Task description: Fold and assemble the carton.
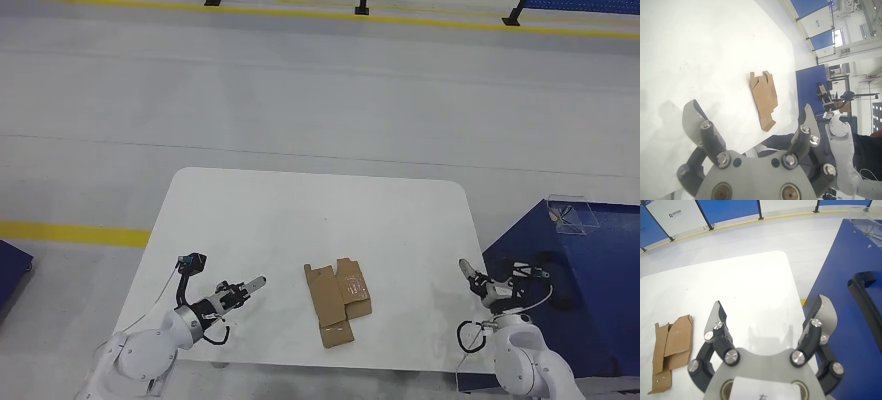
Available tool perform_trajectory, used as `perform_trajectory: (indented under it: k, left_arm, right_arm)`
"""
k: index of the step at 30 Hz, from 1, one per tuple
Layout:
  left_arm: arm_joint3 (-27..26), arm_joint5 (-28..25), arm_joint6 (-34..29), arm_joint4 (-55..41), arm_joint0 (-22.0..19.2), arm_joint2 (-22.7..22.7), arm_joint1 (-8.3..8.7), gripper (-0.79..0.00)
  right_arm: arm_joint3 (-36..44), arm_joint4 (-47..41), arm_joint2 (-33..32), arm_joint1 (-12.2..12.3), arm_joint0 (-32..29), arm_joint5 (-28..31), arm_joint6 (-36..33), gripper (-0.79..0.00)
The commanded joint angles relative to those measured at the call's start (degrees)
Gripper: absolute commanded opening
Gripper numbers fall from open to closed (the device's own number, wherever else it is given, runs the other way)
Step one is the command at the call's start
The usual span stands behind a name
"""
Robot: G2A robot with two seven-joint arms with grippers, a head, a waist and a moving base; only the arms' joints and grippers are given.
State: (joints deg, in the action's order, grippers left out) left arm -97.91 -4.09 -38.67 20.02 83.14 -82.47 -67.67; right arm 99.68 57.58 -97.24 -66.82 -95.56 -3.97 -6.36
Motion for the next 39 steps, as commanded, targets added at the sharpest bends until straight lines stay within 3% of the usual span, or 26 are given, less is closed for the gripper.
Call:
perform_trajectory:
  k: [1, 3, 7, 13, 17, 19, 25, 28, 33, 39]
  left_arm:
    - [0.01, 0.02, -0.01, -0.01, -0.01, 0.0, 0.0, 0.0]
    - [0.57, -0.36, 1.85, -4.2, -0.18, 1.0, -0.38, 0.0]
    - [5.5, -4.06, 3.93, -8.21, -3.29, 6.87, -1.41, 0.0]
    - [14.69, -8.29, 6.3, -12.63, -9.35, 15.25, -3.27, 0.0]
    - [19.56, -11.72, 4.81, -15.4, -12.25, 18.17, -4.03, 0.0]
    - [20.12, -12.64, 3.26, -15.91, -12.57, 18.6, -4.05, 0.0]
    - [20.12, -12.64, 3.26, -15.91, -12.57, 18.6, -4.05, 0.0]
    - [20.8, -10.89, 0.87, -19.23, -12.83, 19.36, -4.28, 0.0]
    - [26.63, -9.09, 2.28, -17.95, -17.12, 23.87, -5.58, 0.0]
    - [32.53, -10.07, 4.1, -19.2, -20.54, 26.93, -6.96, 0.0]
  right_arm:
    - [1.09, -7.28, -0.83, -0.26, 1.3, -0.58, -2.53, 0.0]
    - [0.78, -22.18, -1.88, -0.42, 3.91, 0.38, -14.39, 0.0]
    - [-4.47, -29.98, -0.54, 0.0, 10.84, 4.92, -27.64, 0.0]
    - [-17.36, -46.58, 4.37, 0.53, 22.61, 10.6, -55.41, 0.0]
    - [-28.48, -56.4, 8.25, 0.46, 30.69, 9.07, -70.08, 0.0]
    - [-31.74, -57.01, 9.39, 0.42, 32.88, 7.1, -71.54, 0.0]
    - [-31.67, -57.45, 9.47, 0.39, 32.74, 7.11, -71.58, 0.0]
    - [-32.14, -65.44, 9.05, 0.41, 32.7, 5.88, -77.45, 0.0]
    - [-38.04, -61.0, 12.43, -0.05, 35.48, 16.4, -67.17, 0.0]
    - [-45.89, -58.52, 18.07, -1.12, 39.67, 24.26, -61.62, 0.0]
